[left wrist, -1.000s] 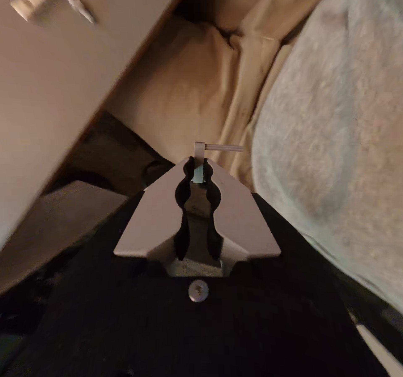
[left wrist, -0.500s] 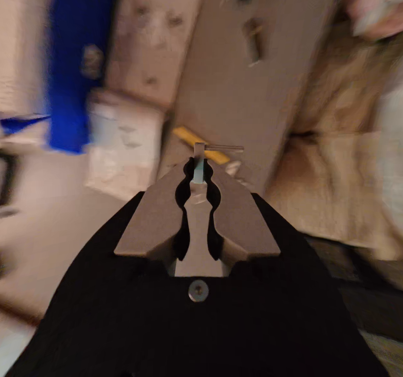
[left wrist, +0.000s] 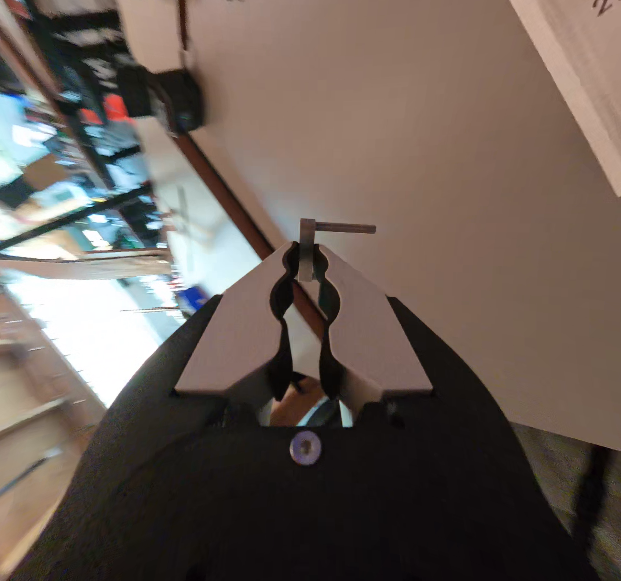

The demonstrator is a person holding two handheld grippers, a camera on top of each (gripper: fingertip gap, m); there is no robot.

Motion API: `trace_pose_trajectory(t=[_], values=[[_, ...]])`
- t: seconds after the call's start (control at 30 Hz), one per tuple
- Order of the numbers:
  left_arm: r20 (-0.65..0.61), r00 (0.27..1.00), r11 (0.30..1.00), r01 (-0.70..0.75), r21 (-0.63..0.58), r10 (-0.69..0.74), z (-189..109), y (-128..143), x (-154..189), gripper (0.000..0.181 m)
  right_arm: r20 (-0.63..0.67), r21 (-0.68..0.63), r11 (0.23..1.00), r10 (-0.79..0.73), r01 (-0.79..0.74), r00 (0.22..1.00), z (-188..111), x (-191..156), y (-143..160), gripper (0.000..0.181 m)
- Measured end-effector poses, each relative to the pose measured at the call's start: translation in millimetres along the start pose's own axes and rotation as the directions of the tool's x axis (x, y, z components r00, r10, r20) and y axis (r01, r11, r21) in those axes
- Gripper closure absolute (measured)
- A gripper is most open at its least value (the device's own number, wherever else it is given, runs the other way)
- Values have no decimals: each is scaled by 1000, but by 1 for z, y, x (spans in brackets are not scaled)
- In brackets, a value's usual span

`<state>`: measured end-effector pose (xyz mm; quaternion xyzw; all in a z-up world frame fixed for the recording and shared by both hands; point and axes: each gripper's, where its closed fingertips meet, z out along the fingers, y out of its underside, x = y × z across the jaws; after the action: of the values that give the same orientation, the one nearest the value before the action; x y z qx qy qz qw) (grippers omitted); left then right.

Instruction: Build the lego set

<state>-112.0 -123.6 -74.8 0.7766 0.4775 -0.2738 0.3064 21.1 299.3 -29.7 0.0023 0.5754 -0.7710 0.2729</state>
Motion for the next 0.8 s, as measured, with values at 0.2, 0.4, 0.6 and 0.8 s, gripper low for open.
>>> trace_pose_trajectory(t=[0.2,0.4,0.6,0.8], values=[[169,983,996,-83,41,75,-55,-22,9,176,19,-65,998,13,-12,1000,14,-4,17,135],[166,983,987,-101,126,79,-57,-50,11,176,-9,-176,980,-93,90,996,38,1,31,135],[225,951,975,-221,8,213,-40,-71,-3,176,-68,-256,957,-160,138,985,44,16,41,135],[192,953,972,-230,-56,236,-30,-63,-11,176,-93,-248,960,-161,134,983,41,26,37,136]])
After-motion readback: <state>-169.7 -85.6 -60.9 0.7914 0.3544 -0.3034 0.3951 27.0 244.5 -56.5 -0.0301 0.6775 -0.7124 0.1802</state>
